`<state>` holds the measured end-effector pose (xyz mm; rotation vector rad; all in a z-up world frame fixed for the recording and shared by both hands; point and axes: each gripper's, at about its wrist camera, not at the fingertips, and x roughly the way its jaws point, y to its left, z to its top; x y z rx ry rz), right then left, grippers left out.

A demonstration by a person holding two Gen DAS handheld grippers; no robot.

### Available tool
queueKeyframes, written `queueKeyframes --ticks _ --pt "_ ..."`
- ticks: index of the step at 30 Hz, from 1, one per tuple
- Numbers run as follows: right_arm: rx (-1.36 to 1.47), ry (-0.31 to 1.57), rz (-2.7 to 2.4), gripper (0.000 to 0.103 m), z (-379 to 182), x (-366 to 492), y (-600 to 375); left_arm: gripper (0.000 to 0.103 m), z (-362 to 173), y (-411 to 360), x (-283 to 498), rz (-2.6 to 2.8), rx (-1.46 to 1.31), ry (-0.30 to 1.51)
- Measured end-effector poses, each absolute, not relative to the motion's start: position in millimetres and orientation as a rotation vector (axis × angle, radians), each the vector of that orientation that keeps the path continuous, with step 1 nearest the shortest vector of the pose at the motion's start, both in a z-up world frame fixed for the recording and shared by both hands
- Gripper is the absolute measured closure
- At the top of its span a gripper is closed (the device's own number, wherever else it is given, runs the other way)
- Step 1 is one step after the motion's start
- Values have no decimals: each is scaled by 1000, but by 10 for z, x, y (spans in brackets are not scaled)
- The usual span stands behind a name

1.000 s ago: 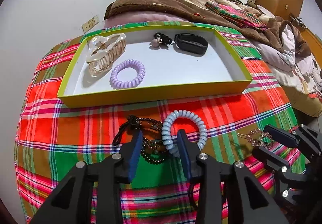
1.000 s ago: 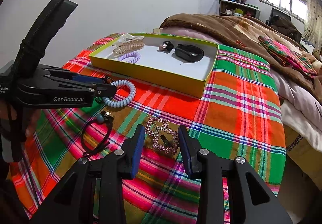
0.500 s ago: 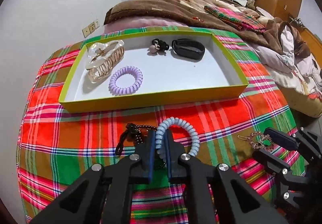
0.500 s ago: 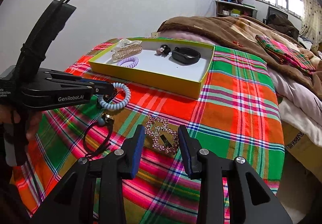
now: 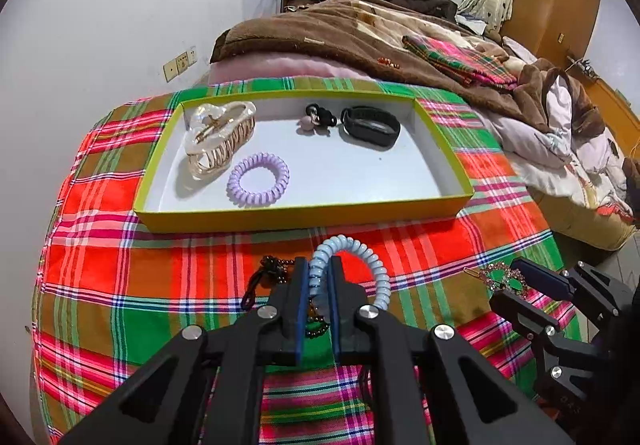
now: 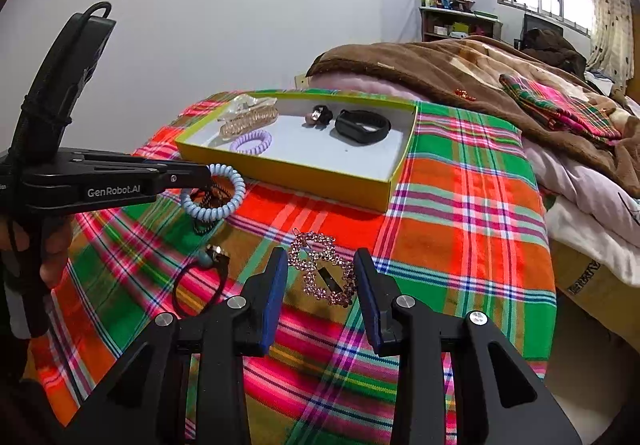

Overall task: Organize jewelry
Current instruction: 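Grip the light blue coil hair tie with the left tool while the right approaches the rhinestone clip, then carry the blue coil with the left tool while the right carries the rhinestone clip into the box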

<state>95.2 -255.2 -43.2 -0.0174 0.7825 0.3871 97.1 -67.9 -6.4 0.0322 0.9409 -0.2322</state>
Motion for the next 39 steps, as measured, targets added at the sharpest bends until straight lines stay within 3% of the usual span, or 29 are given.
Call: queueKeyframes --ticks 20,39 --pt "22 720 362 68 -98 1365 -2514 93 318 -516 1385 -232 -22 869" --pt "46 812 343 68 -408 2208 -2405 93 -56 -540 2227 -222 -65 951"
